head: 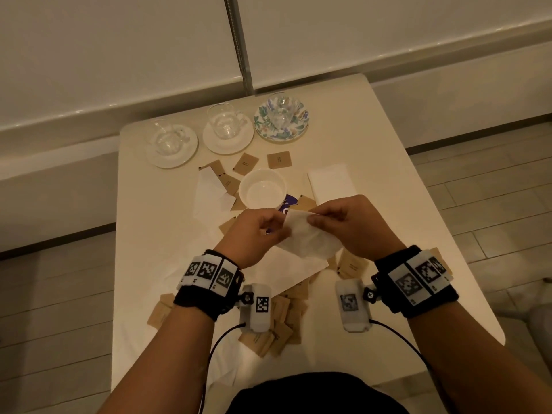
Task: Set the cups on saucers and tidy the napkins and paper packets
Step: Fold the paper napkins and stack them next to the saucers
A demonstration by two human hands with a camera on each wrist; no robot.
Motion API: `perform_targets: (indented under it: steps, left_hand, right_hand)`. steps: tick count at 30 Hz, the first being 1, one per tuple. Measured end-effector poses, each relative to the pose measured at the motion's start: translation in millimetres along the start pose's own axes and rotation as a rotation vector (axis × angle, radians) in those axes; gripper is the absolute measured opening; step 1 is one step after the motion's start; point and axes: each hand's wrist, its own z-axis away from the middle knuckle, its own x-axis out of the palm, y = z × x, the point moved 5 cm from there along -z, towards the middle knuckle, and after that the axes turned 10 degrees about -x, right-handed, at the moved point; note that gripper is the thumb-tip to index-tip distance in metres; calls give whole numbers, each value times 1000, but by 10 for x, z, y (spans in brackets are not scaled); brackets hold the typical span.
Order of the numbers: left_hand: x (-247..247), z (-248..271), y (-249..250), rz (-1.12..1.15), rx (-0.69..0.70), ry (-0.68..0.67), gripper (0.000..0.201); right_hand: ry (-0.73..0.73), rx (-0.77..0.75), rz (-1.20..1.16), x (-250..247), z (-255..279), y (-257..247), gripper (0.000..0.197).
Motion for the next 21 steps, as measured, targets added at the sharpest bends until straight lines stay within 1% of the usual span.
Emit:
perform_targets:
  steps: [2, 4, 5, 7, 8, 9, 11, 13, 17, 19, 21]
  left_hand:
    - [-43, 10, -62, 72, -26, 6, 17]
    - [-94, 28, -80, 108, -47, 18, 17]
    - [-125, 39, -51, 87, -43, 41, 23]
    - [-158, 26, 105, 24, 20, 81, 51]
    - [-150, 9, 231, -34, 71, 65, 58]
    - [-119, -15, 355, -123, 117, 25, 59]
    - [-55, -62, 529, -306, 152, -78, 43]
    - [-59, -112, 607, -346, 140, -151, 29]
    - [-131, -174, 586, -280, 89, -148, 16]
    - [-144, -187, 566, -245, 87, -118, 14]
    - [-182, -180, 534, -198, 82, -89, 14]
  right_hand:
    - [73, 19, -47, -108, 21, 49, 13]
    - [117, 33, -60, -178, 37, 89, 12]
    - [104, 37, -48, -171, 37, 97, 11]
    - [11, 35, 21, -87, 20, 82, 9]
    - [-43, 21, 66, -28, 3, 57, 10]
    - [-84, 1, 97, 28, -16, 29, 11]
    - [-112, -37, 117, 91, -46, -34, 15]
    - [-105, -36, 113, 89, -55, -53, 15]
    - [-94, -18, 38, 88, -14, -22, 12]
    - [-69, -11, -17, 97, 4, 15, 11]
    - [-45, 26, -25, 96, 22, 94, 13]
